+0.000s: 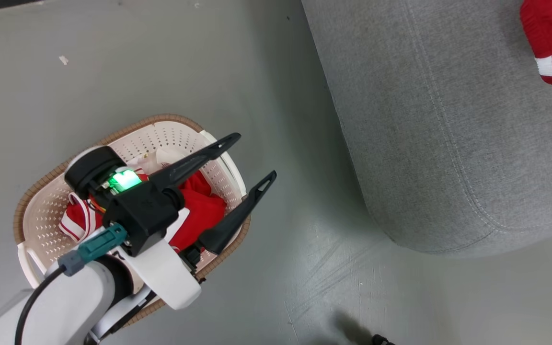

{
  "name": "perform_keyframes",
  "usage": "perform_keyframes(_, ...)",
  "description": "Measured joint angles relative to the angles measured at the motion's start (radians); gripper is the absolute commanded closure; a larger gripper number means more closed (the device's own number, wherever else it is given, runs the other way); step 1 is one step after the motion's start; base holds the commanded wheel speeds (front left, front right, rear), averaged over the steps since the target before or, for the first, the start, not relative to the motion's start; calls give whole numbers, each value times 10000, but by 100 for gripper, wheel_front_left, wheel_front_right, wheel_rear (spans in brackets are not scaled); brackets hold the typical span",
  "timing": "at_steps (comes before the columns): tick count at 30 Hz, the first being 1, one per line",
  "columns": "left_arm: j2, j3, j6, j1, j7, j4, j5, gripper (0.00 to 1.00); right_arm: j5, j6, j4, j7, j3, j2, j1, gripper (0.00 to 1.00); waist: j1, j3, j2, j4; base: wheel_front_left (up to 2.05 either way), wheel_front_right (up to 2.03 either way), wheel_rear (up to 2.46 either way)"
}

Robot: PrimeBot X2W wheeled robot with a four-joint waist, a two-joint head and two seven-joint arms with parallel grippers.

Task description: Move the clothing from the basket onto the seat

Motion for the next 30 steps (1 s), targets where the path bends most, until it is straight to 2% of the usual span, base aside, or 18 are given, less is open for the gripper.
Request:
perform_keyframes(6, 125, 119, 0, -137, 94, -107, -2, 0, -314, 0, 481, -2, -372, 4, -218, 100, 0, 405, 0, 39, 0, 0, 0)
perform_keyframes(17, 418, 362, -21, -396, 178, -274, 13, 0, -938, 0, 1486, 2, 211, 140, -202, 100, 0, 1001, 0, 68, 0, 0, 0)
perform_keyframes(20, 520, 426, -104, -428, 173, -245, 50, 0, -951, 0, 1760, 2, 278, 174, -206, 82, 0, 1076, 0, 32, 0, 0, 0)
perform_keyframes(21, 523, 430, -104, -446, 165, -234, 67, 0, -951, 0, 1841, 2, 290, 174, -206, 82, 0, 1079, 0, 20, 0, 0, 0)
perform_keyframes(22, 523, 433, -107, -455, 165, -228, 69, 0, -951, 0, 1896, 2, 297, 174, -206, 77, 0, 1077, 0, 9, 0, 0, 0)
perform_keyframes(23, 523, 435, -130, -456, 159, -215, 69, 0, -947, 0, 1944, 2, 311, 174, -209, 64, 1, 1073, 0, -3, 0, 0, 0)
perform_keyframes(25, 525, 439, -134, -456, 102, -146, 69, 0, -882, 0, 2063, 4, 366, 203, -225, 6, 1, 1058, 0, -21, 0, 0, 0)
perform_keyframes(26, 531, 449, -134, -456, 75, -111, 69, 0, -863, 0, 2128, 4, 405, 236, -229, 0, 0, 1048, 0, -29, 0, 0, 0)
perform_keyframes(30, 554, 512, -153, -456, -23, 42, 67, 0, -838, 0, 2347, 4, 654, 343, -228, 0, 0, 982, 0, -57, 0, 0, 0)
